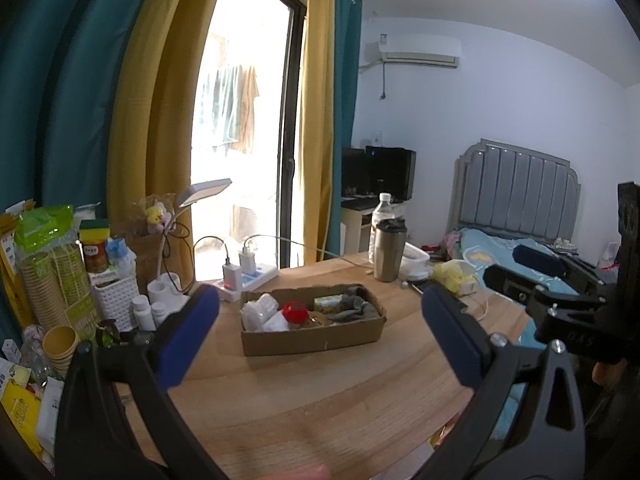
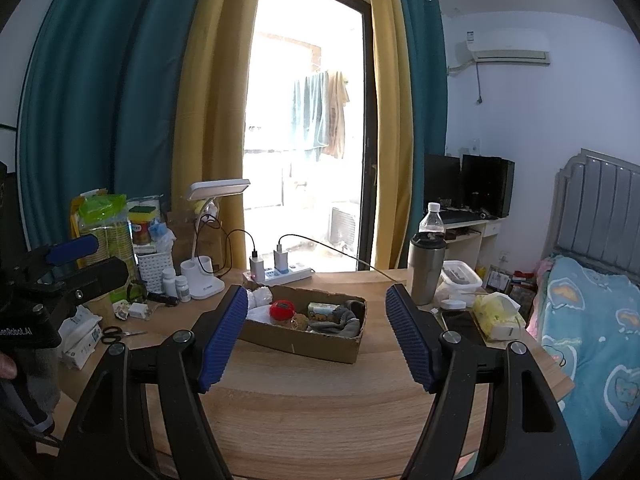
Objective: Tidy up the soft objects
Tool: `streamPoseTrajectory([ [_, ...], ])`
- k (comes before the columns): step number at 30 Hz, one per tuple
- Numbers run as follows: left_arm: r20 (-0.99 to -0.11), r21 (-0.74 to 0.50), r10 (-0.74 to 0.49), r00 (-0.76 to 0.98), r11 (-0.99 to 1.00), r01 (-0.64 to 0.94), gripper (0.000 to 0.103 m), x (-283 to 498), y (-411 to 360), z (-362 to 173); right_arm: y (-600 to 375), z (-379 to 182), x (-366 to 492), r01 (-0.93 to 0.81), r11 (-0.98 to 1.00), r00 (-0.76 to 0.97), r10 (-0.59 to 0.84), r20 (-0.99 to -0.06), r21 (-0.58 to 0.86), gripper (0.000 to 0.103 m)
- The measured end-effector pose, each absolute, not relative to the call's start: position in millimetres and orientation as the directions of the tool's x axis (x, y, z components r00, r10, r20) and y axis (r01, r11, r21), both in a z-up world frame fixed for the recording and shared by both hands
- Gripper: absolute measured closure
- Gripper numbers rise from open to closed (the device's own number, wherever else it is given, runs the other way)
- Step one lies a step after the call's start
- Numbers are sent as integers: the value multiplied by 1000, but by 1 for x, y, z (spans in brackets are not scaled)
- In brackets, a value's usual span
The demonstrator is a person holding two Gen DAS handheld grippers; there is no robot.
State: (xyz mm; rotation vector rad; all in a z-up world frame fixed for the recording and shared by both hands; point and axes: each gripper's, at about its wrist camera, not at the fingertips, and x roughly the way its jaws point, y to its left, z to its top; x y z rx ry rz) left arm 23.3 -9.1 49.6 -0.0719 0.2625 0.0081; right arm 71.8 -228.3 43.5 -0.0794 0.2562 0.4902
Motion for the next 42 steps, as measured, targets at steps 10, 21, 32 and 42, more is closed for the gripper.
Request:
streamPoseTrajectory([
  [10, -264, -69, 1, 965, 997, -20, 1, 23, -11, 47, -226, 41, 73, -479, 878, 847, 458, -271, -14, 28],
  [21, -262, -69, 3, 965, 997, -22, 1, 23, -10, 47, -223, 39, 72, -483, 875, 845, 462, -271, -15, 28],
  [32, -261, -67, 4, 965, 998, -22, 1, 23, -9, 50, -222, 39, 72, -484, 875, 844, 462, -273, -14, 28],
  [42, -264, -68, 2, 965, 997, -21, 1, 23, -9, 50, -223, 39, 71, -484, 875, 843, 462, -274, -14, 28],
])
